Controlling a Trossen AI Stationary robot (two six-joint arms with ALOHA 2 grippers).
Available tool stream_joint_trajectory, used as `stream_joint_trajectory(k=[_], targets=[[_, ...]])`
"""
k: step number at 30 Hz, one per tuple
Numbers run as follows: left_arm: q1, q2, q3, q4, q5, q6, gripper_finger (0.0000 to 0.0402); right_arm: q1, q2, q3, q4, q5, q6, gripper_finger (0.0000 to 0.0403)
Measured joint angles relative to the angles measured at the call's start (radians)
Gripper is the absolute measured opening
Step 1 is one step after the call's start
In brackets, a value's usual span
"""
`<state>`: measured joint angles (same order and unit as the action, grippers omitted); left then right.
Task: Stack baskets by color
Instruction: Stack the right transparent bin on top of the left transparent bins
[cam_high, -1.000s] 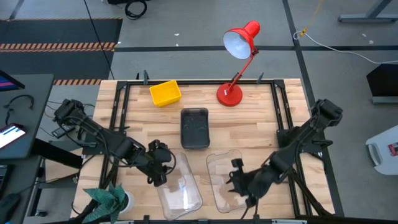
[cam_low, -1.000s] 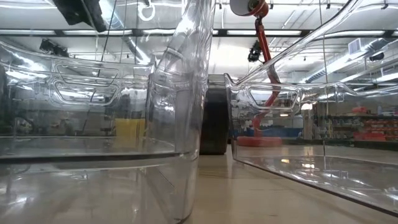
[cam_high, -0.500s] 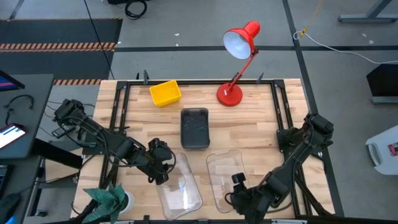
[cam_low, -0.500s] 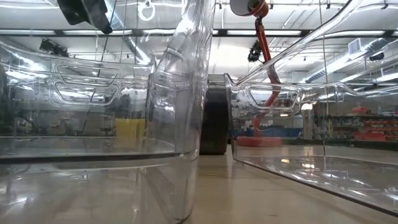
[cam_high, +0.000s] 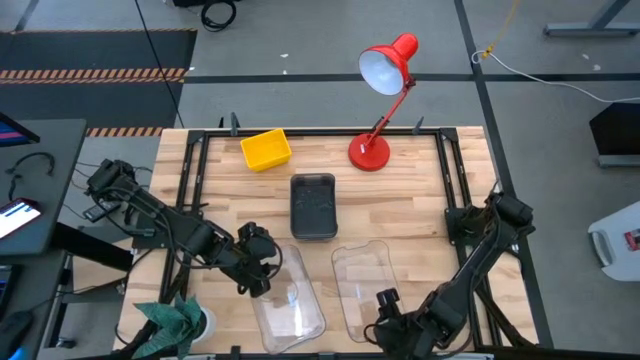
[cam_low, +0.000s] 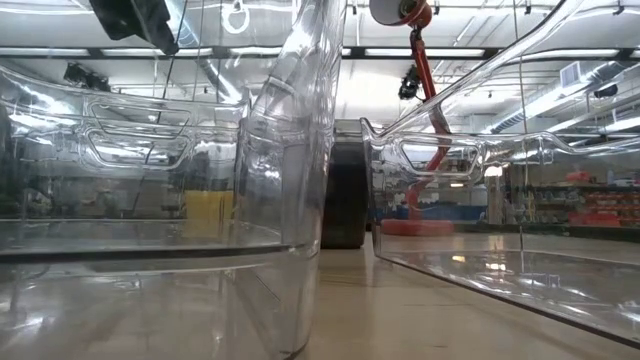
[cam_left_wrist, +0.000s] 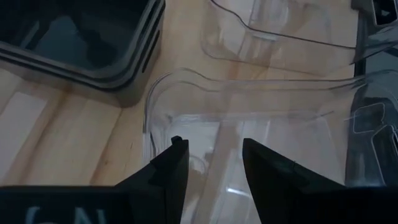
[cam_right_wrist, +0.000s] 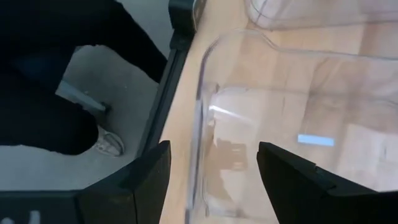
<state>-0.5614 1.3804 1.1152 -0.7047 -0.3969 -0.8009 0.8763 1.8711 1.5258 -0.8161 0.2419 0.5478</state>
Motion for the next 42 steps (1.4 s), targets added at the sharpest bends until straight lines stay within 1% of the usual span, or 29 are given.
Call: stream_joint_trajectory(k=[5, 11, 14, 18, 21, 24, 27, 33, 34, 36, 40, 42], targets=[[0.028, 0.000, 0.000, 0.004, -0.003, 0.000, 0.0158, 0.007, 0.046, -0.003, 0.017, 0.023, 0.011, 0.0244], [0.044, 0.000, 0.000, -0.001, 0.014, 0.001, 0.0158, 0.006, 0.128, -0.004, 0.008, 0.018, 0.036, 0.0243], [0.042, 0.000, 0.000, 0.000, 0.017, 0.001, 0.0158, 0.006, 0.169, -0.004, 0.008, 0.007, 0.037, 0.0233], [0.017, 0.000, 0.000, 0.001, 0.046, 0.007, 0.0157, -0.002, 0.205, -0.002, 0.013, -0.038, 0.042, 0.0203], [-0.035, 0.000, 0.000, 0.002, 0.051, 0.055, 0.0154, -0.006, 0.214, 0.000, 0.017, -0.061, 0.055, 0.0172], [-0.081, -0.001, 0.000, 0.002, 0.020, 0.072, 0.0150, -0.007, 0.213, 0.000, 0.017, -0.060, 0.055, 0.0139], [-0.111, -0.002, 0.000, 0.002, -0.007, 0.053, 0.0146, -0.008, 0.208, -0.001, 0.013, -0.061, 0.054, 0.0105], [-0.142, -0.002, 0.000, 0.003, -0.009, 0.022, 0.0144, -0.007, 0.207, -0.002, 0.005, -0.084, 0.031, 0.0027], [-0.145, -0.002, 0.000, 0.003, -0.010, 0.021, 0.0144, -0.007, 0.207, -0.002, -0.003, -0.083, 0.023, 0.0021], [-0.150, -0.002, 0.000, 0.003, -0.010, 0.020, 0.0143, -0.006, 0.206, 0.003, -0.027, -0.075, 0.006, 0.0020], [-0.150, -0.002, 0.000, 0.002, -0.012, 0.019, 0.0142, -0.004, 0.208, 0.055, -0.172, -0.066, 0.010, 0.0024], [-0.150, -0.002, 0.000, 0.001, -0.019, 0.019, 0.0142, -0.003, 0.208, 0.091, -0.217, -0.054, 0.002, 0.0024]])
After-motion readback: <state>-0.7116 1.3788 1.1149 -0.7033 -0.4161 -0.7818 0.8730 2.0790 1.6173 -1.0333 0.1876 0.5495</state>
